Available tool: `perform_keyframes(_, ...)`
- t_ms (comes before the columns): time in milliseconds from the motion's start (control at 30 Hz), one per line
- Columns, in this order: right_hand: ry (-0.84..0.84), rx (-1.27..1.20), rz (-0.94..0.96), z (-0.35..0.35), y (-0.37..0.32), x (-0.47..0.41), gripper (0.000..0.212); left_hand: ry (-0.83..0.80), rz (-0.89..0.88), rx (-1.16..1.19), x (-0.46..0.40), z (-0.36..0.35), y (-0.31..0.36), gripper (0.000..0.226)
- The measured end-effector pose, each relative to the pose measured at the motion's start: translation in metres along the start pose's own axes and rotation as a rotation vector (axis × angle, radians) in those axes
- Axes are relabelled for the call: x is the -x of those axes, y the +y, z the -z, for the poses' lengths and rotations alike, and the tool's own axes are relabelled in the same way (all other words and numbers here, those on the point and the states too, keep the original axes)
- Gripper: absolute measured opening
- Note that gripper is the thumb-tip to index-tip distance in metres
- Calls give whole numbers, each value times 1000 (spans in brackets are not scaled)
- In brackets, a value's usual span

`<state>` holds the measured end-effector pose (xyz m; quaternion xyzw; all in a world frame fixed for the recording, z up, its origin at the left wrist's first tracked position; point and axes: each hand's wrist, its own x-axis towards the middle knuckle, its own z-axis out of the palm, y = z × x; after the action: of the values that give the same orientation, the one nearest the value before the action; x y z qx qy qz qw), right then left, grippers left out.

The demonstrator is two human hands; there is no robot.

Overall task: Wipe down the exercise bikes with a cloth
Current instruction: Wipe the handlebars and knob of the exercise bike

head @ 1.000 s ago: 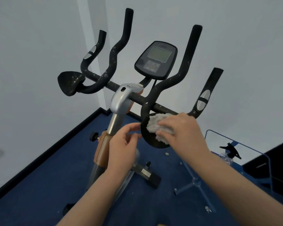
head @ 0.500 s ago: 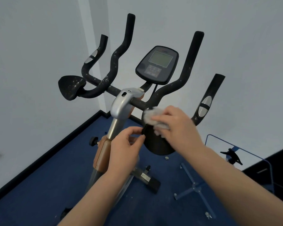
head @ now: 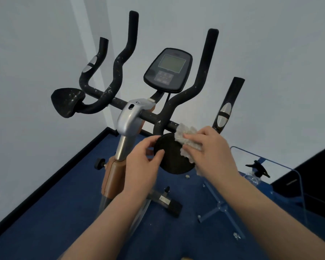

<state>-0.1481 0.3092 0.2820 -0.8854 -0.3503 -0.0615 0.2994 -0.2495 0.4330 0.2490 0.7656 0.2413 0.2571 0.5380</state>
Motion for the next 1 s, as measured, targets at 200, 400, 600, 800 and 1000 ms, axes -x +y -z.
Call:
perform_keyframes(200,-33,-130,-63,40,8,-11,4,-15,-38,-6,5,9,-9,38)
perform_keyframes(400,-89,169,182,-6,-6,-3,26,-5,-46,43,8,8,-12,41)
perform_keyframes(600,-435,51,129,45,5,-1,23,-5,-39,46,7,10,-15,36)
perform_keyframes(800,1,-156,-104,29,9,-17,23,82,-17,32,12,3,-13,27)
perform_keyframes(1000,-207,-175,-31,33,25,1,14,153,-38,11,10,-12,-7,32)
